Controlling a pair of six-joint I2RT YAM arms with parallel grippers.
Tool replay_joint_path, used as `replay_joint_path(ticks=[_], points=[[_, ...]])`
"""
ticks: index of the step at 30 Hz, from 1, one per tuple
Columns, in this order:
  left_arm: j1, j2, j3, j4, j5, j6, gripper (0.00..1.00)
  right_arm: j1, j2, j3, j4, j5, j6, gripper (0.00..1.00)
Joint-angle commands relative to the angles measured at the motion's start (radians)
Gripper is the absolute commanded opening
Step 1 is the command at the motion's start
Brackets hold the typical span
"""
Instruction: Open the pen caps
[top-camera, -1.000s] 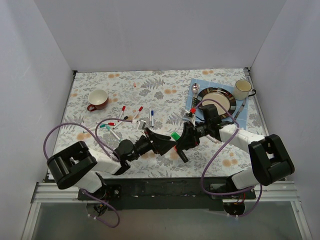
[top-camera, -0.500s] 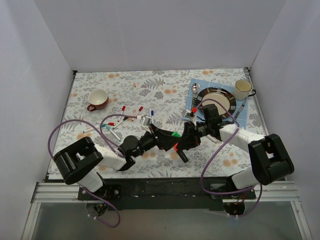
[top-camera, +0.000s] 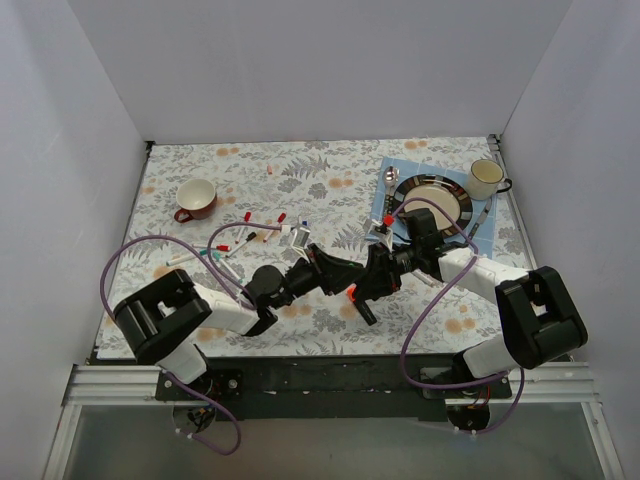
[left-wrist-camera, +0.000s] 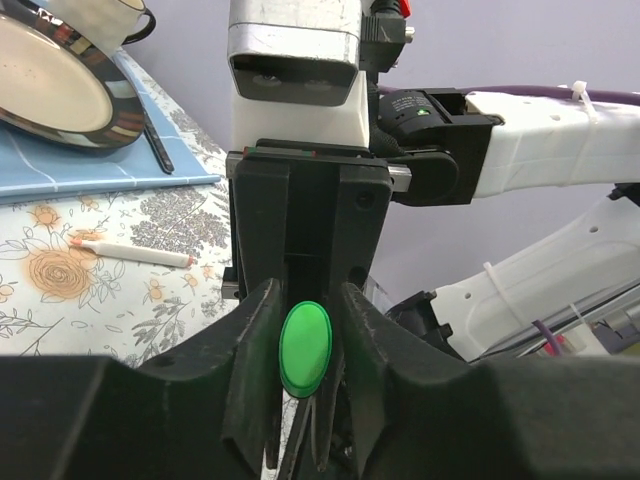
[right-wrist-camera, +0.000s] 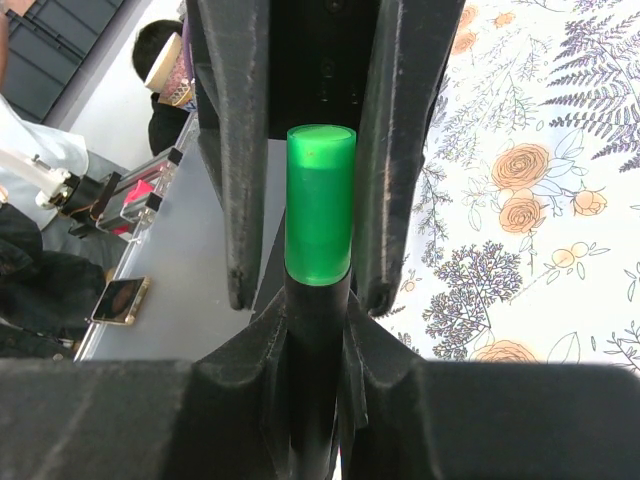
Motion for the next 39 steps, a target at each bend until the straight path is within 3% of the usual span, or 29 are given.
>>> replay_joint_path(ticks=[1,3,5,9,11,16,23,34,39], points=[[0.0,0.002,0.024,0.303,0.018,0.007,0.26,-0.004,-0.001,0.033,0.021,-0.022,0.003,0.01],[-0.002,-0.003,0.021,0.303,0.012,0.017,0.17,-0.006,-0.001,0.03,0.024,-0.022,0.008,0.01],[-0.002,-0.018,0.02,0.282,0.003,0.049,0.0,-0.009,0.001,0.026,0.039,-0.021,0.022,0.01],[0.009,-0.136,0.033,0.146,-0.037,0.156,0.0,-0.009,0.007,0.02,0.053,-0.018,0.039,0.01],[0.05,-0.173,0.064,0.037,-0.026,0.173,0.0,-0.009,0.011,0.019,0.053,-0.012,0.04,0.01],[0.188,-0.251,0.099,-0.057,0.052,0.144,0.0,-0.008,0.013,0.019,0.048,-0.009,0.039,0.01],[0.33,-0.259,0.125,-0.042,0.146,0.026,0.0,-0.008,0.021,0.029,0.002,0.011,-0.013,0.01],[0.481,-0.276,0.219,-0.128,0.209,0.015,0.0,-0.008,0.027,0.042,-0.025,0.039,-0.044,0.01],[0.569,-0.224,0.276,-0.29,0.229,-0.002,0.0,-0.017,0.01,0.12,-0.231,0.163,-0.185,0.01]])
